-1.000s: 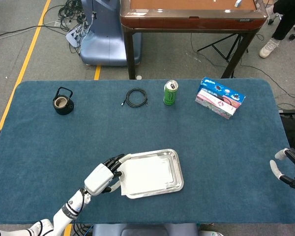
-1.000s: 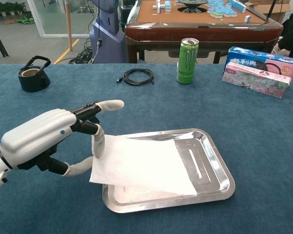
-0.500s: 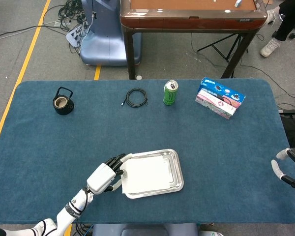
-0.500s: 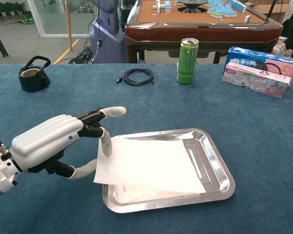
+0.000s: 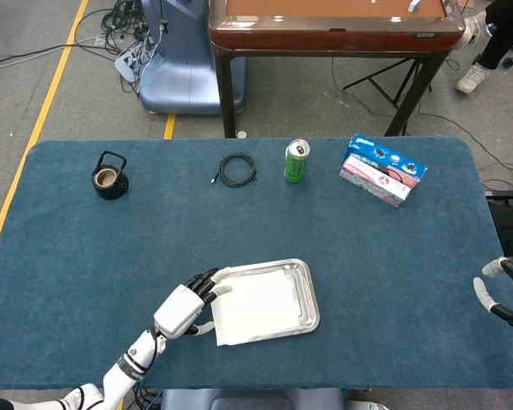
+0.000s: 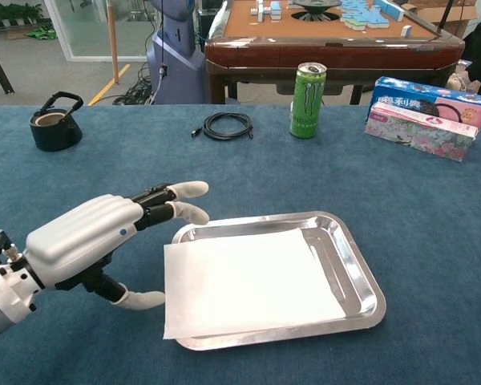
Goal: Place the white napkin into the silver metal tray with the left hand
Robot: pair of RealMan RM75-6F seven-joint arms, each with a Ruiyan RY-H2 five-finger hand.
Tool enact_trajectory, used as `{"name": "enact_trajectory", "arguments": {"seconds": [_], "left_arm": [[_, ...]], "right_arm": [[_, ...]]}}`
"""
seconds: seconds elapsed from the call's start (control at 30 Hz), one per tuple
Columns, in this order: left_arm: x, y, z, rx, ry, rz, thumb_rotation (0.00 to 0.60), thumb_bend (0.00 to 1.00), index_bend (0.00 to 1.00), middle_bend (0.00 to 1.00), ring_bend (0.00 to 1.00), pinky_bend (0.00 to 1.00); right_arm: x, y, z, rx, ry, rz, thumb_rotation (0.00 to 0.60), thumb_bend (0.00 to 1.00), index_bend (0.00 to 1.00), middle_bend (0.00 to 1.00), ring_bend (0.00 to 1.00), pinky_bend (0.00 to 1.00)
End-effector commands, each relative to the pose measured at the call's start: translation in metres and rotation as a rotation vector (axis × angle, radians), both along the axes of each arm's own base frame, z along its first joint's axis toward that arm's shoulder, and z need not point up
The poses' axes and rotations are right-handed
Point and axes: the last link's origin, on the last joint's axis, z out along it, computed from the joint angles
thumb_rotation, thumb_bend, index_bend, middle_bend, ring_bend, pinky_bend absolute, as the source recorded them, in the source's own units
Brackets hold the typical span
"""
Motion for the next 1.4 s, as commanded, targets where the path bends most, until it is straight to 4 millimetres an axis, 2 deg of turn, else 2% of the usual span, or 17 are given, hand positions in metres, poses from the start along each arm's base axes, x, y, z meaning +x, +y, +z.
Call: {"name": "enact_trajectory", "arguments": {"seconds": [0.03, 0.7, 1.4], "left_arm": [[0.002, 0.001, -0.001, -0.002, 0.001, 0.007, 0.600, 0.16, 0.20, 0.05, 0.00, 0.20], [0.011, 0.012, -0.012, 0.011, 0.041, 0.059, 0.600, 0.16, 0.21, 0.05, 0.00, 0.20], [0.033, 0.010, -0.018, 0.031, 0.070, 0.050, 0.600, 0.13, 0.21, 0.05, 0.00, 0.20]], "right_arm": [[0.000, 0.000, 0.000, 0.000, 0.000, 0.001, 0.600, 0.32, 0.55, 0.59, 0.48, 0.66], [0.001, 0.002, 0.004, -0.016, -0.010, 0.008, 0.600, 0.33, 0.55, 0.59, 0.48, 0.66], [0.004, 0.006, 0.005, -0.020, -0.014, 0.030, 0.600, 0.32, 0.55, 0.59, 0.48, 0.66]]}}
